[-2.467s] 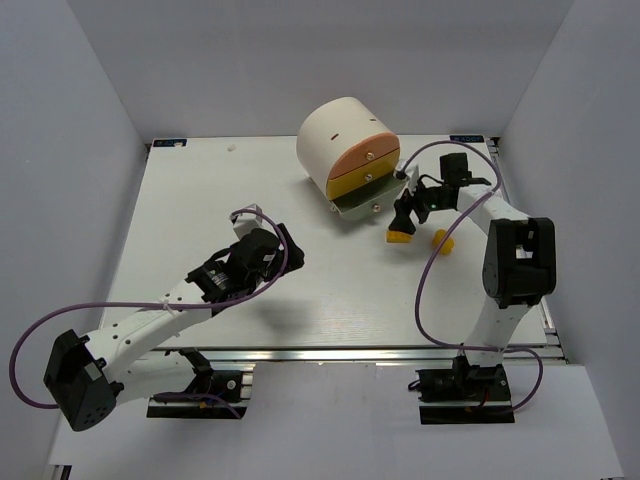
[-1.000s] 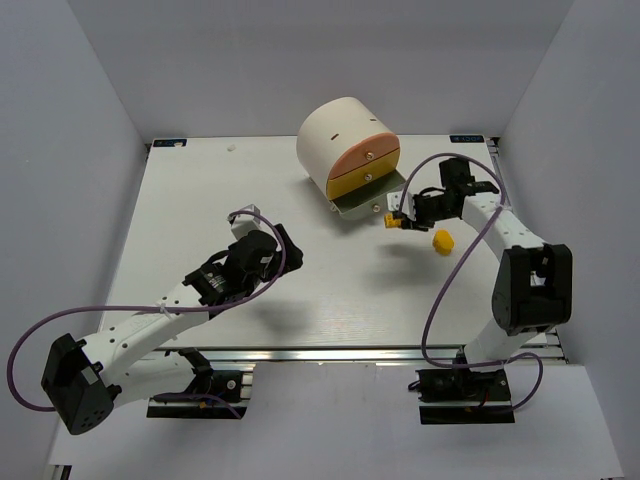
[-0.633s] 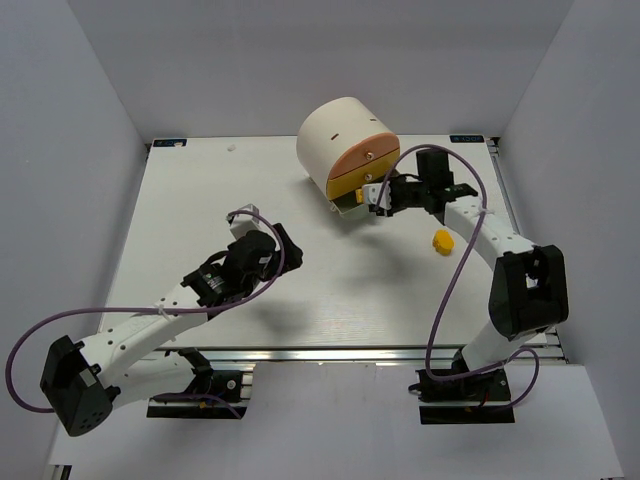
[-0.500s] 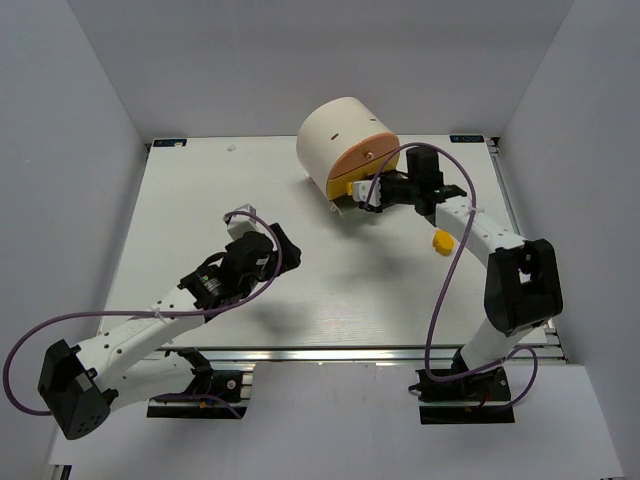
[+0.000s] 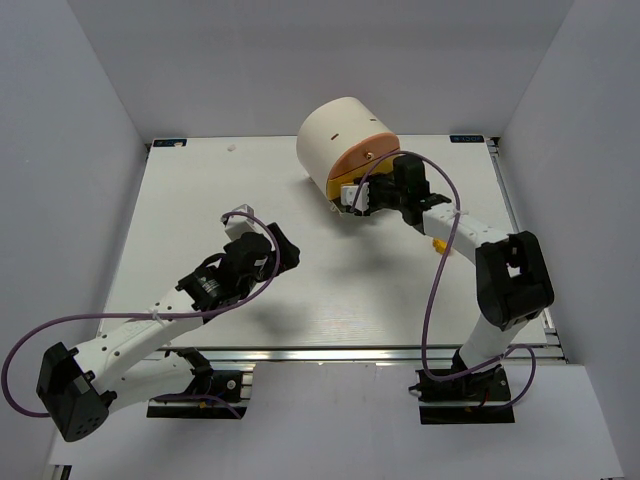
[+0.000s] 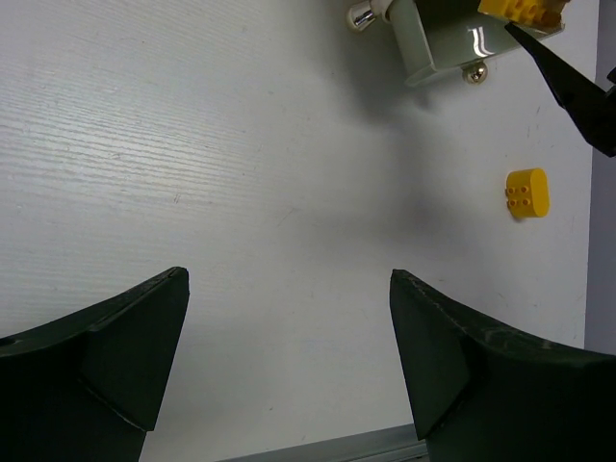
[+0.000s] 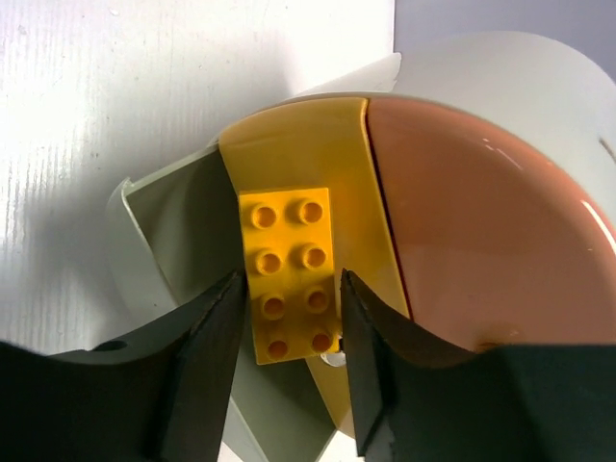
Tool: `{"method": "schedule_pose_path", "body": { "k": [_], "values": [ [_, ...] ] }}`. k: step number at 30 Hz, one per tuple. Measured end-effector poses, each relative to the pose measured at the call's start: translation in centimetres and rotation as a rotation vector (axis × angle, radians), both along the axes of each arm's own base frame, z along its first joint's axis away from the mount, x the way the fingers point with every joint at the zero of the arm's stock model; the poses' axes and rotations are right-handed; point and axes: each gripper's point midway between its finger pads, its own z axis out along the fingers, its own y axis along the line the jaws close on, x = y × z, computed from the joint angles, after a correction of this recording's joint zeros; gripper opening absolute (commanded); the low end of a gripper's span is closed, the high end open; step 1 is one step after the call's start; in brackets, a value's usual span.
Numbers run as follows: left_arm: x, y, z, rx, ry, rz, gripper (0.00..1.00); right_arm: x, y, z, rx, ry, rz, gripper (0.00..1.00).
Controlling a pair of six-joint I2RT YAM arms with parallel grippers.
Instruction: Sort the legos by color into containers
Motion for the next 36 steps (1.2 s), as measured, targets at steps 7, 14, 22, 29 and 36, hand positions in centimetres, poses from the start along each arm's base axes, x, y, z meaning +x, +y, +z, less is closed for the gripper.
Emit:
{"method": "schedule_pose_path", "body": {
  "k": [7, 14, 22, 29, 36],
  "values": [
    [0.0, 0.0, 0.0, 0.000, 0.001, 0.000, 0.95, 0.4, -0.2, -0.6, -0.003, -0.004, -0.035, 0.62],
    [0.0, 0.0, 0.0, -0.001, 0.000, 0.001, 0.95, 0.5, -0.5, -0.7, 0.024, 0.032, -0.072, 0.26],
    [-0.6, 0.6, -0.3, -0.023, -0.004, 0.012, 0.94, 1.1, -5.7, 2.0, 0.175, 0.417, -0.273, 0.18],
    [-0.6, 0.2, 0.1, -0.048, -0.020, -0.006, 0.95, -2.6, -14.2, 0.1, 0.287, 0.780, -0.623, 0.89],
    [-0.3, -0.9, -0.2, -0.045, -0.022, -0.052, 0.95, -7.5, -17.8, -5.2, 0.214, 1.006, -0.899, 0.89]
  ]
}}
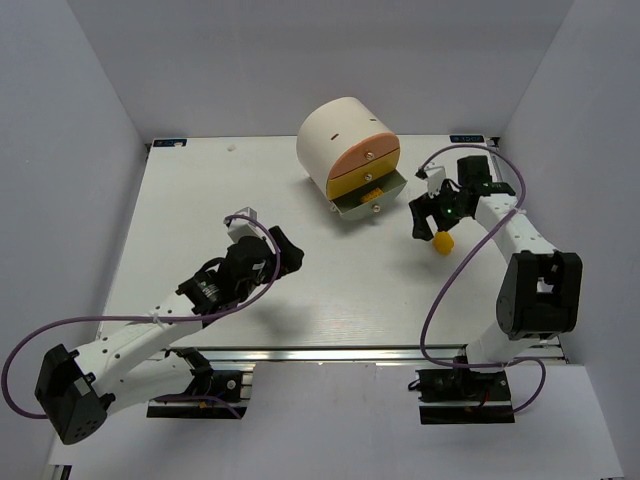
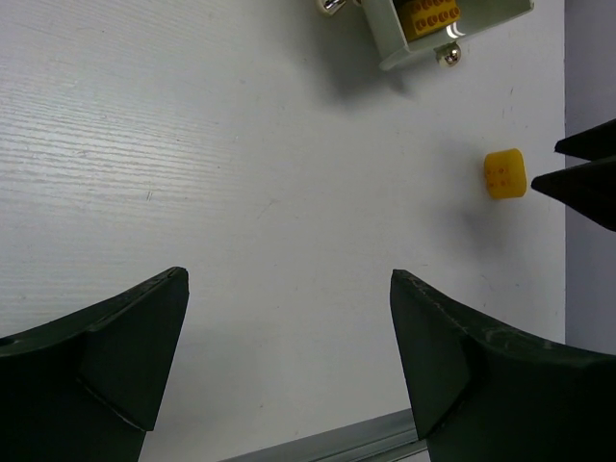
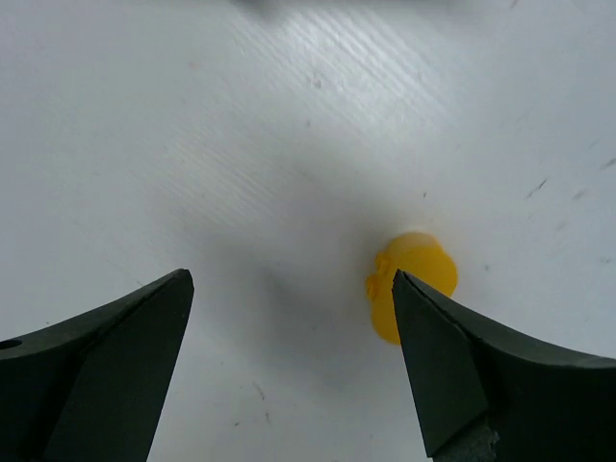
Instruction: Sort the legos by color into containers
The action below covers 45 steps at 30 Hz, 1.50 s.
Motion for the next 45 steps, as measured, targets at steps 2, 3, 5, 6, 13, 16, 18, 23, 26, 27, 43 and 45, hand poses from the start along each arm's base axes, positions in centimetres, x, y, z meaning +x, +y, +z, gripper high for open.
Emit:
{"method": "schedule_pose_path", "body": {
  "k": [2, 3, 5, 6, 13, 16, 18, 23, 26, 27, 43, 45],
  "values": [
    [0.0, -0.2, -0.1, 0.003, 0.002, -0.008, 0.95, -0.7, -0.8, -1.5, -0.036, 0.048, -0.039, 0.89],
    [0.0, -0.2, -0.1, 0.003, 0.001, -0.010, 0.95, -1.1, -1.2, -2.4, -0.056, 0.073, -0.060, 0.89],
    [0.1, -0.3, 0.0, 0.000, -0.004, -0.013, 0.95, -1.6, -2.1, -3.9, -0.100, 0.117, -0.101, 0.89],
    [0.1, -0.3, 0.0, 0.000, -0.005, -0.013, 0.95, -1.6, -2.6, -4.5, -0.121, 0.135, -0.122, 0.89],
    [0.0, -0.2, 0.1, -0.003, -0.007, -0.012, 0.95, -0.5, -5.4, -7.1, -0.250, 0.145, -0.243, 0.89],
    [0.0, -0.2, 0.1, -0.003, -0.006, -0.013, 0.95, -0.1, -5.9, -7.4, -0.274, 0.126, -0.264, 0.88],
    [0.0, -0.2, 0.0, -0.001, -0.005, -0.012, 0.95, -0.2, -6.3, -7.9, -0.286, 0.124, -0.276, 0.86],
    [0.0, -0.2, 0.0, -0.001, -0.005, -0.013, 0.95, -0.9, -6.8, -9.8, -0.307, 0.165, -0.293, 0.61],
    [0.0, -0.2, 0.0, -0.001, -0.005, -0.012, 0.95, -0.9, -6.5, -10.3, -0.286, 0.177, -0.280, 0.22],
    [0.0, -0.2, 0.0, -0.001, -0.005, -0.012, 0.95, -0.8, -6.3, -10.1, -0.274, 0.175, -0.272, 0.14],
    [0.0, -0.2, 0.1, -0.002, -0.006, -0.012, 0.95, 1.2, 5.5, 2.1, -0.097, -0.455, 0.731, 0.00],
    [0.0, -0.2, 0.1, -0.002, -0.006, -0.011, 0.95, 2.4, 6.9, 2.7, -0.129, -0.530, 0.796, 0.00]
  ]
}}
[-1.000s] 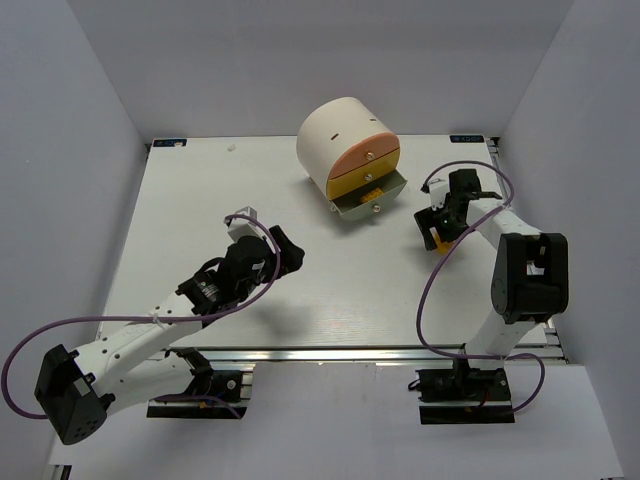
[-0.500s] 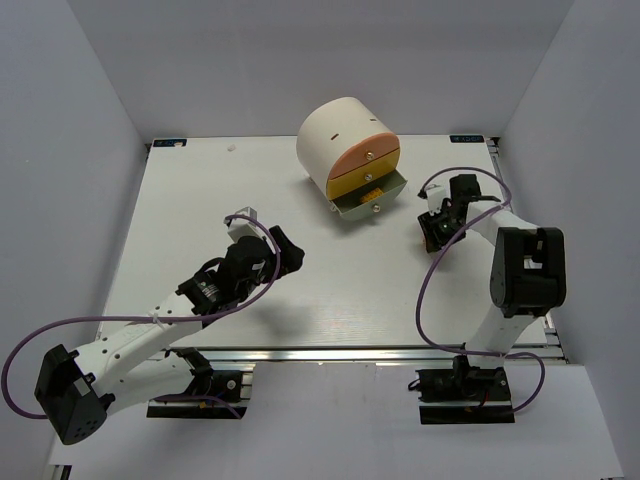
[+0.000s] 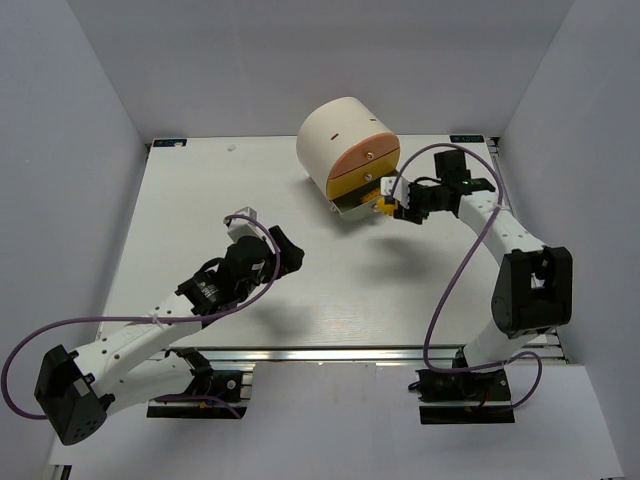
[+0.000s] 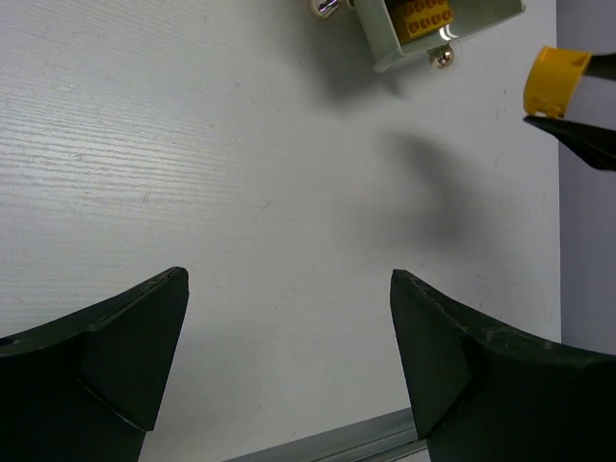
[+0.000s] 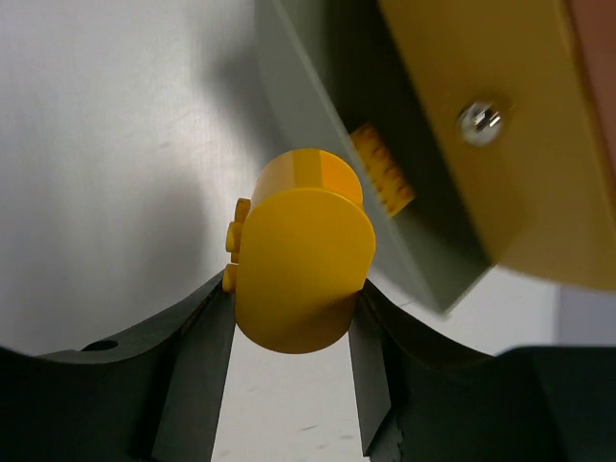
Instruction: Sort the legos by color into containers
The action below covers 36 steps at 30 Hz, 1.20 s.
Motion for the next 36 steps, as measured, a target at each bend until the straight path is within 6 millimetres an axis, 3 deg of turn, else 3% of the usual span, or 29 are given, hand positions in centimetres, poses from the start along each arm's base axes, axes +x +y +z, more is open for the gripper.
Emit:
{"method": "schedule_pose_path", "body": {
  "k": [9, 12, 19, 24, 29, 36],
  "values": [
    [-0.1, 0.2, 0.6, -0.017, -0.015, 0.010, 0.95, 6.1, 5.7, 3.0, -0.075, -0.340, 0.148, 0.02],
    [0.0, 0.3, 0.6, -0.014, -0.014, 0.012, 0.95, 7.8, 7.0, 4.5, -0.101, -0.428, 0.182, 0.11],
    [-0.1, 0.4, 0.6, -0.014, -0.014, 0.013, 0.95, 7.8, 8.2, 4.5, -0.154, -0.498, 0.248, 0.28],
    [-0.1, 0.4, 0.6, -0.012, -0.013, 0.012, 0.95, 7.6, 8.6, 4.2, -0.180, -0.518, 0.273, 0.30],
    [-0.2, 0.4, 0.6, -0.012, -0.013, 0.012, 0.95, 7.0, 8.9, 3.3, -0.201, -0.508, 0.288, 0.34],
    [-0.2, 0.5, 0.5, -0.011, -0.012, 0.013, 0.95, 6.0, 8.9, 1.2, -0.227, -0.469, 0.304, 0.48]
  ]
}}
